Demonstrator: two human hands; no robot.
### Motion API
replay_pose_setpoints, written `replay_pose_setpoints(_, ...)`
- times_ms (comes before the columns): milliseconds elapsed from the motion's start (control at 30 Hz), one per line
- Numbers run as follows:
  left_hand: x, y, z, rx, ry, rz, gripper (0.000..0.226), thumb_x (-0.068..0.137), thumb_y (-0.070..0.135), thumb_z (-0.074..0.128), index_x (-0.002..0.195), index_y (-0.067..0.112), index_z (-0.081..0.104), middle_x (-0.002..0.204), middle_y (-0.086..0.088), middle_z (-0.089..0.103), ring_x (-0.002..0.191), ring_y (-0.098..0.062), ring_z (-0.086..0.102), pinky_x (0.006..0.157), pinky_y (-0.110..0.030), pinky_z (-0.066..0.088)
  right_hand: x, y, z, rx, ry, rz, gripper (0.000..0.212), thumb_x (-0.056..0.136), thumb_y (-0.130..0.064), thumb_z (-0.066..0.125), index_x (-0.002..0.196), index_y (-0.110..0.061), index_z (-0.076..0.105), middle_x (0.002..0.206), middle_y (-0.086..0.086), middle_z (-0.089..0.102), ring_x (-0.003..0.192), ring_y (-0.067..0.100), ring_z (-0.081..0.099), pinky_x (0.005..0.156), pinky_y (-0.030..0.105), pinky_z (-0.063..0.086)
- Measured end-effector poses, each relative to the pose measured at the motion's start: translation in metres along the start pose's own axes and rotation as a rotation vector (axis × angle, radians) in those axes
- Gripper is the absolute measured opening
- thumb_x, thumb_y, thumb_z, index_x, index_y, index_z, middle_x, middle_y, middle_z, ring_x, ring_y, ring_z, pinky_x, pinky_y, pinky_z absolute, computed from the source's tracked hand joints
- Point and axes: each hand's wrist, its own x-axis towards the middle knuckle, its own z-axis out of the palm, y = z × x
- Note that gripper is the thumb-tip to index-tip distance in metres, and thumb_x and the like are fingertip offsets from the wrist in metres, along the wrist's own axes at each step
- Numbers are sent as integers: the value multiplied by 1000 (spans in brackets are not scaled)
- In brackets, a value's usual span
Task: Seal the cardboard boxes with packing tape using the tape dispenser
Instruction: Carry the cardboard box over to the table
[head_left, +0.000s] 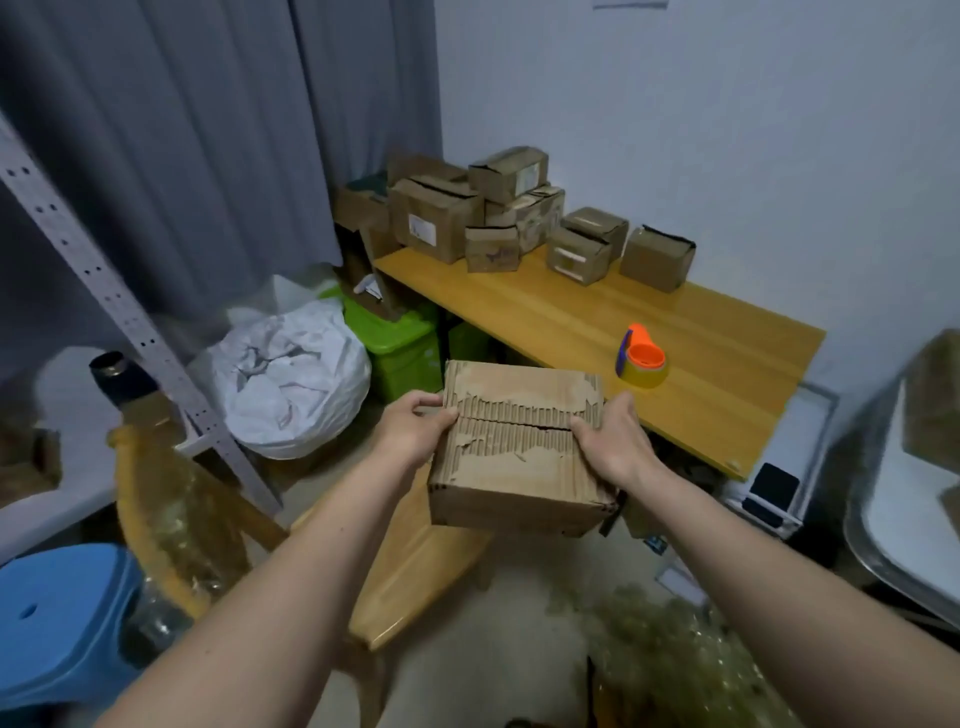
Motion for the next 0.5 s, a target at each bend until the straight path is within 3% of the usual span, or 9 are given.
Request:
replay_pose_setpoints(200, 77, 3, 23, -65, 49, -55, 8, 86, 22, 71, 87, 20, 63, 104, -10, 68, 94, -25, 64, 88, -43, 54, 73, -12, 15, -5, 53, 13, 42, 95, -31, 53, 120, -5, 33, 126, 15, 44, 110, 32, 50, 83, 39, 42)
replay_pose_setpoints(300, 122, 16, 45, -23, 76, -46, 9, 86, 26, 72, 83, 22, 64, 100, -5, 69, 89, -21, 64, 74, -33, 53, 117, -12, 15, -5, 66, 39, 46, 95, -32, 53, 124, -3, 32, 130, 15, 42, 116, 34, 47, 83, 37, 39)
replay_pose_setpoints(500, 218, 66, 110, 100, 7, -10, 18, 87, 29, 70, 72, 23, 65, 91, 1, 68, 80, -18, 61, 63, -28, 46, 210, 3, -5, 5, 122, 125, 51, 95, -33, 53, 127, -1, 30, 134, 18, 40, 119, 36, 46, 88, 40, 40)
